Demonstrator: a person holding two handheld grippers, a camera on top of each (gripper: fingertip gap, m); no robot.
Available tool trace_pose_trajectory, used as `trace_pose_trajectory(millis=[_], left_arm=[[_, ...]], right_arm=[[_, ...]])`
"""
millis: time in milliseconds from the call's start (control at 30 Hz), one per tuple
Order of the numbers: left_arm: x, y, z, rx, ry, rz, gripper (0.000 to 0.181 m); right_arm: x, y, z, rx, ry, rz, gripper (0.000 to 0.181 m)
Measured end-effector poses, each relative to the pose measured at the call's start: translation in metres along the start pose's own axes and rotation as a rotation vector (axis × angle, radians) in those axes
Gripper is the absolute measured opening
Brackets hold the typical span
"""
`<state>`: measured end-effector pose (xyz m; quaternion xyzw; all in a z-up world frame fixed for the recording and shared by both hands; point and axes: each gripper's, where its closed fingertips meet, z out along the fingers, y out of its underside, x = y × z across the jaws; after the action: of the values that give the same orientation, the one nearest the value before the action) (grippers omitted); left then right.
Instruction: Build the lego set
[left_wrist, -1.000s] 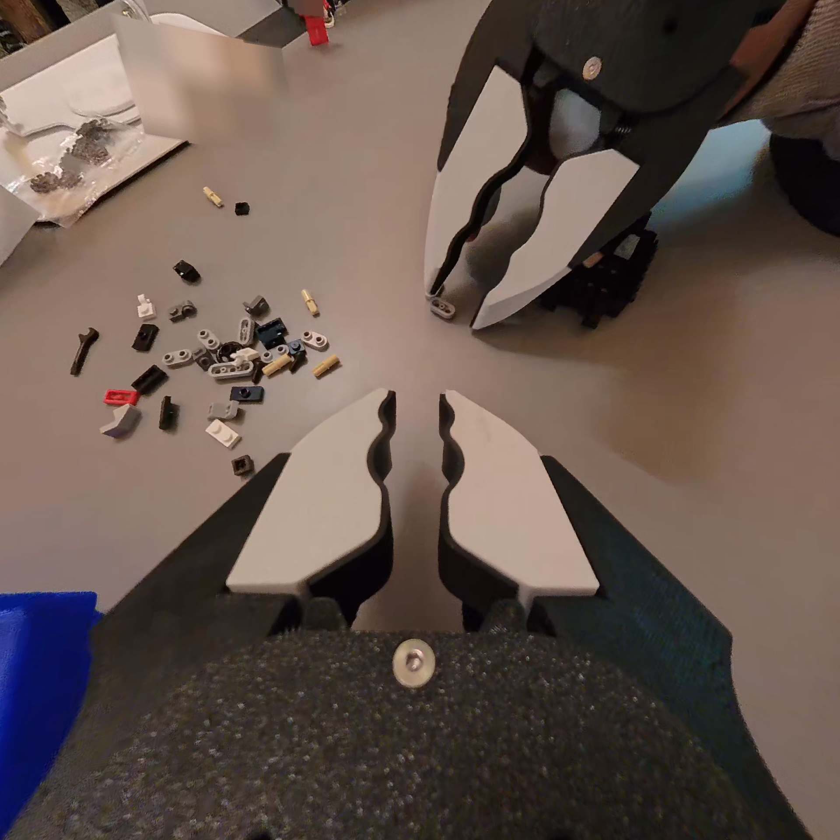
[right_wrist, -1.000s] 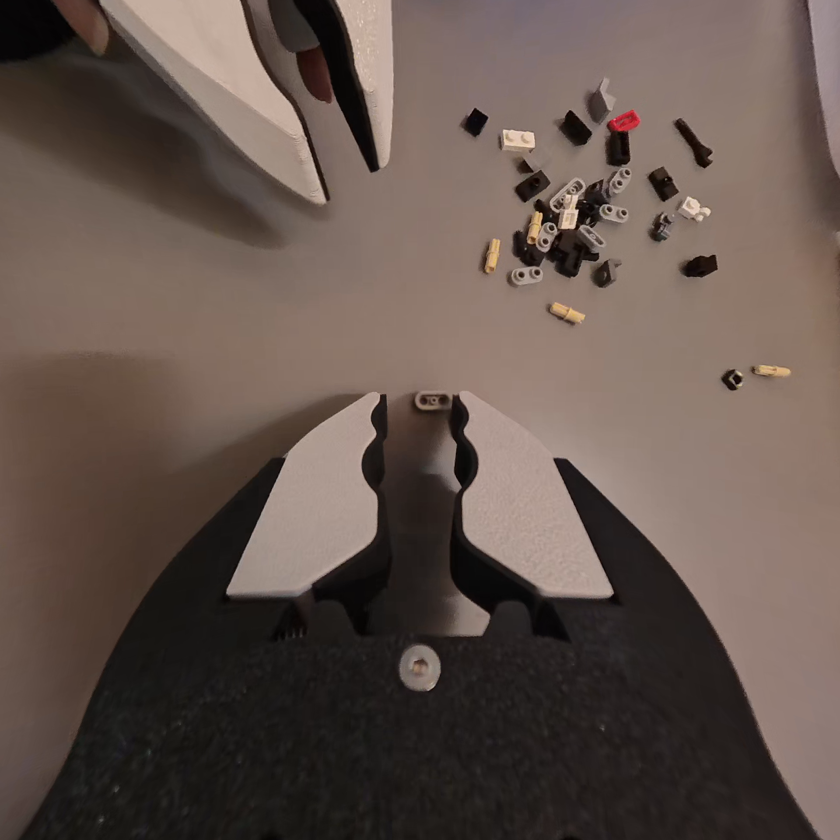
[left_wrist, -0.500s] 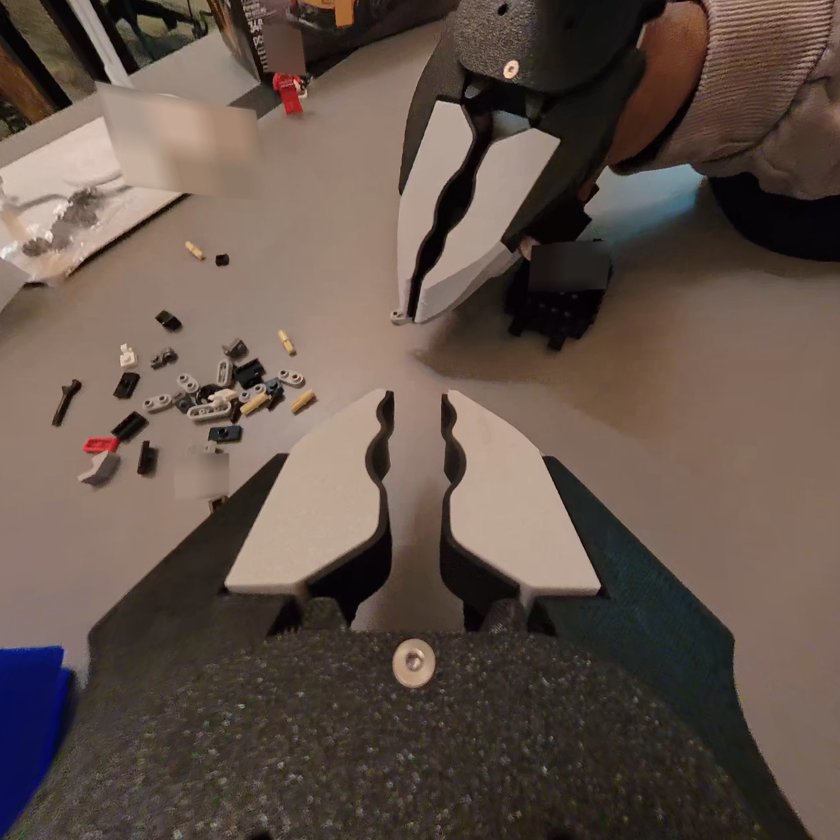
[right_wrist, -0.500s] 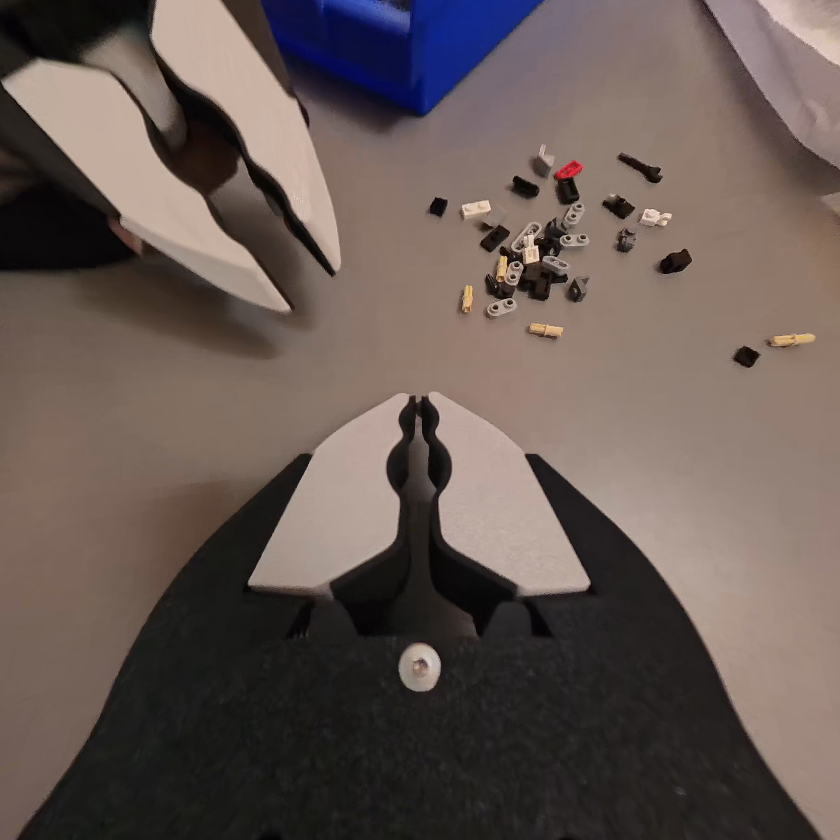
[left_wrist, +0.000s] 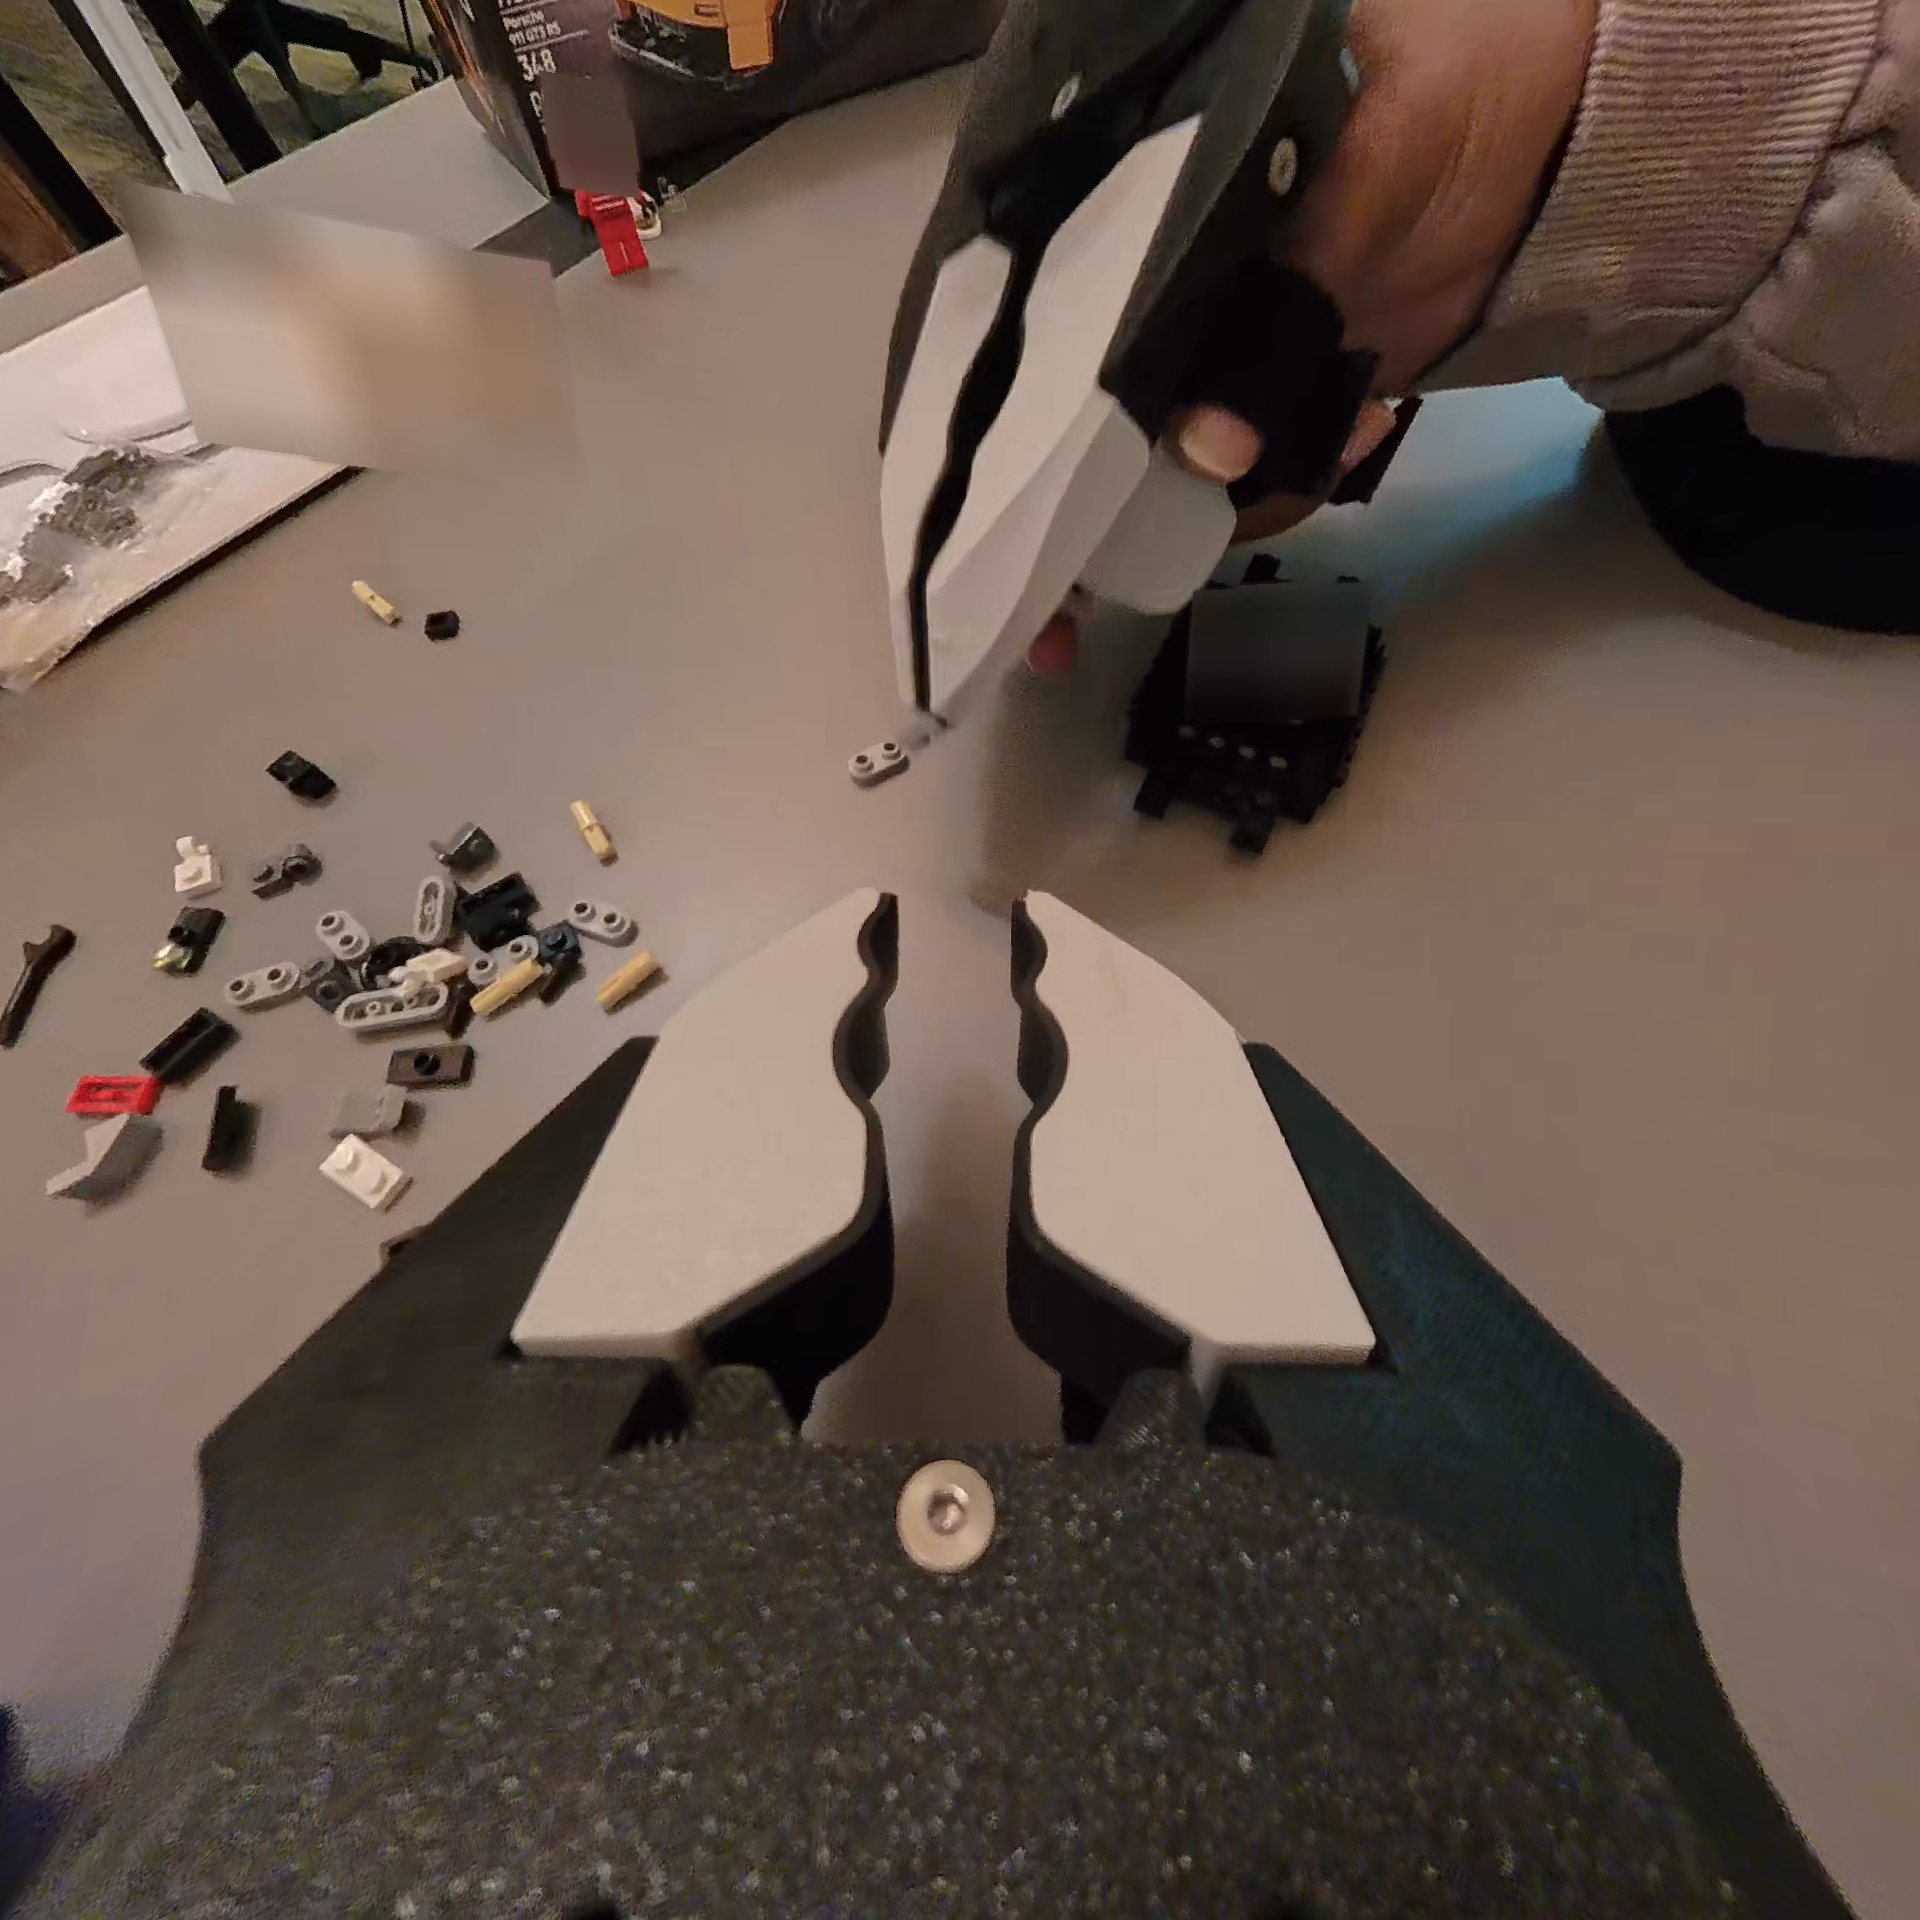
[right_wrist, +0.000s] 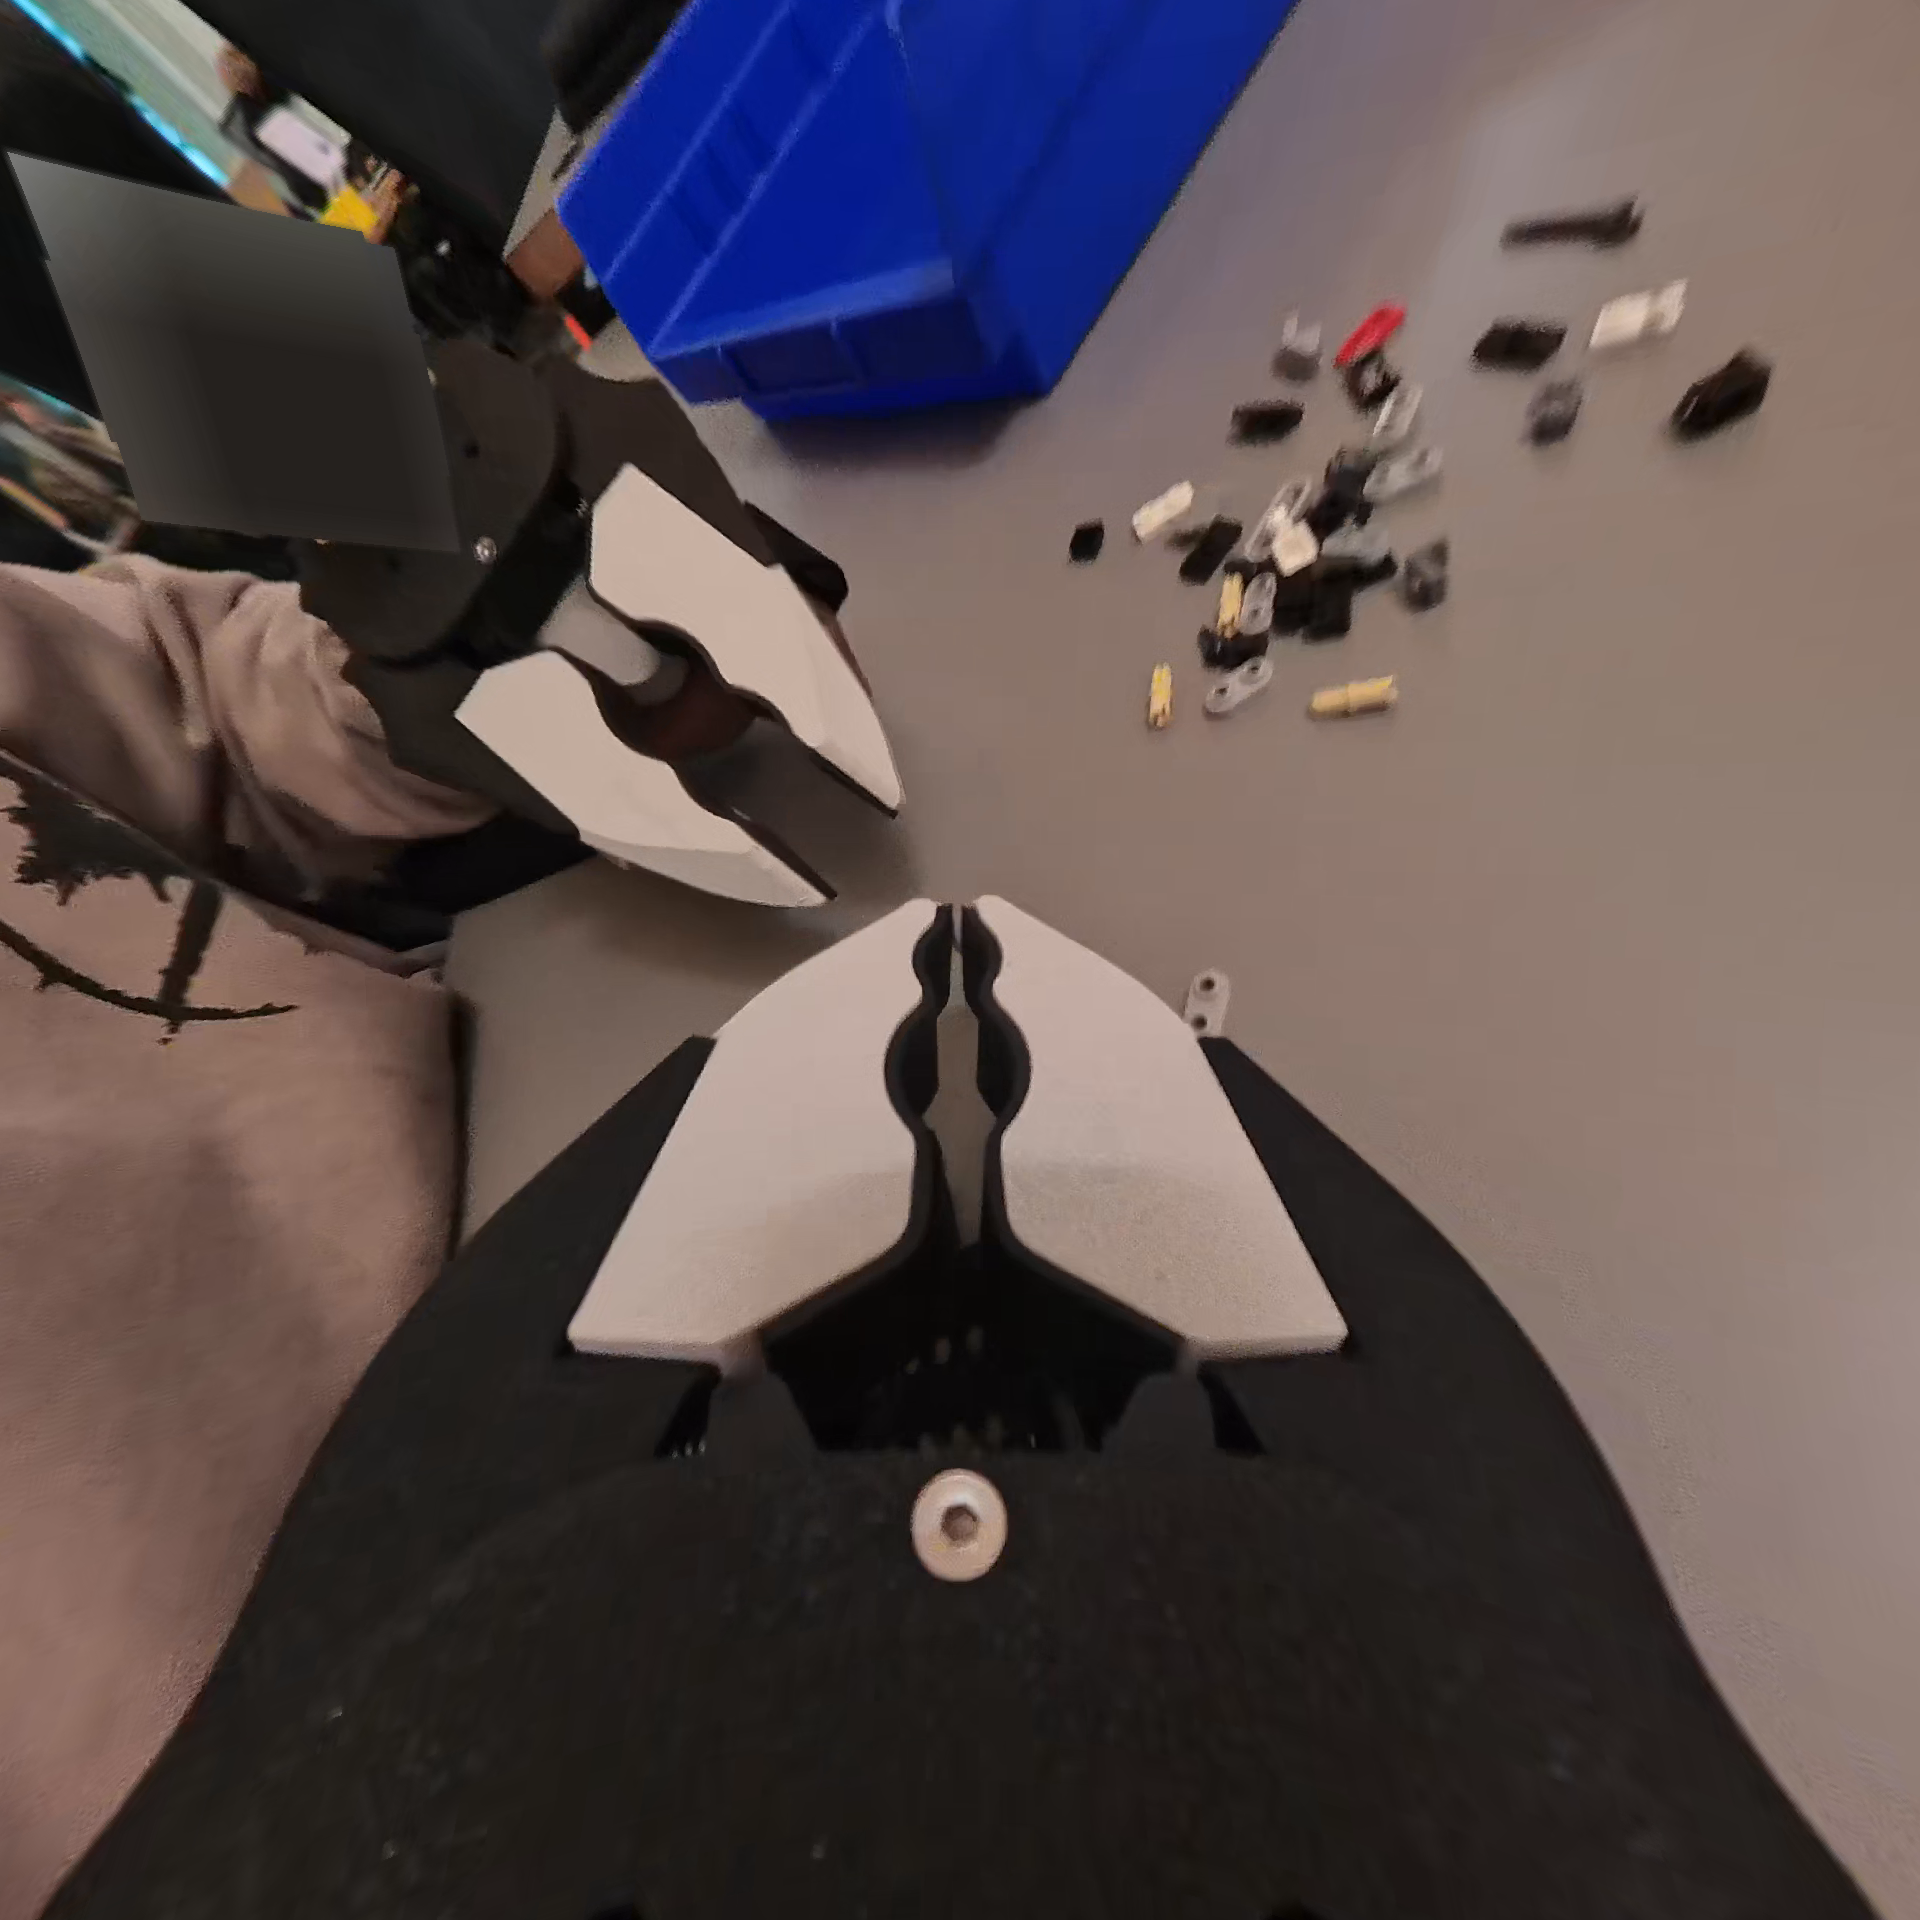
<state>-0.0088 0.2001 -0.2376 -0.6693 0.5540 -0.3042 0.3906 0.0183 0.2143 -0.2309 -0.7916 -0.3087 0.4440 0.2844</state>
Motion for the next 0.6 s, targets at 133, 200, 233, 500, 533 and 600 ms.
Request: trace_pose_trajectory(millis=[133,200,233,500,533,600], left_arm=[[-0.003,-0.006,0.018,-0.011,0.011,0.039,0.024],[-0.008,-0.012,0.025,0.003,-0.015,0.076,0.026],[-0.01,-0.017,0.026,0.026,-0.024,0.09,0.026],[-0.011,-0.059,0.018,0.195,-0.112,0.317,0.011],[-0.011,-0.06,0.019,0.195,-0.117,0.326,0.01],[-0.01,-0.064,0.018,0.211,-0.119,0.329,0.003]], right_arm=[[-0.003,-0.003,-0.001,-0.005,-0.139,0.129,0.001],[-0.009,-0.015,-0.007,0.064,-0.225,0.198,0.001],[-0.012,-0.02,-0.01,0.091,-0.262,0.217,0.001],[-0.026,-0.038,-0.031,0.227,-0.454,0.328,0.001],[-0.028,-0.039,-0.033,0.238,-0.476,0.34,0.0],[-0.029,-0.042,-0.036,0.256,-0.502,0.356,0.001]])
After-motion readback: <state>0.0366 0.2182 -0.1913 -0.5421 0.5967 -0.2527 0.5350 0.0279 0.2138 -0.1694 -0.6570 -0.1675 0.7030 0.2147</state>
